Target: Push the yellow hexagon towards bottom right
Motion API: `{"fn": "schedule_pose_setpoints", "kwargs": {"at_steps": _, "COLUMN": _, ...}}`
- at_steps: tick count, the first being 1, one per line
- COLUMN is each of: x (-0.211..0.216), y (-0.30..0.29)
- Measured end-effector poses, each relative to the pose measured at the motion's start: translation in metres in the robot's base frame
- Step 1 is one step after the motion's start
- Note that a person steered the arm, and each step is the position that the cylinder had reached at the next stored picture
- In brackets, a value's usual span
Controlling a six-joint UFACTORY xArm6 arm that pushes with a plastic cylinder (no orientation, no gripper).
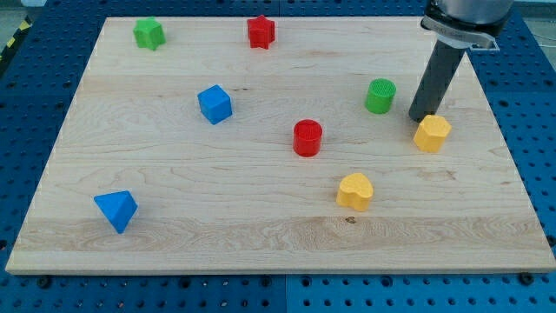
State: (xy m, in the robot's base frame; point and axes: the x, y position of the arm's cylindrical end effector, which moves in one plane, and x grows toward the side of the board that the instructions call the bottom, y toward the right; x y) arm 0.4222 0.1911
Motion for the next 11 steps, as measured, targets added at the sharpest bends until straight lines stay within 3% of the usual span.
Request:
{"fn": "schedule_pose_setpoints", "kwargs": {"at_steps": 4, "x": 0.013, "y": -0.012}}
{"fn": "schedule_pose_setpoints", "kwargs": {"at_steps": 6, "x": 0.036, "y": 0.023}}
{"fn": "schedule_pose_setpoints", "kwargs": {"at_steps": 8, "x": 0.091, "y": 0.047}}
{"fn": "schedule_pose_setpoints", "kwargs": {"at_steps": 10, "x": 0.087, "y": 0.006}}
{"fn": "schedule_pose_setpoints", "kwargs": {"at_steps": 11, "x": 0.105, "y": 0.0}}
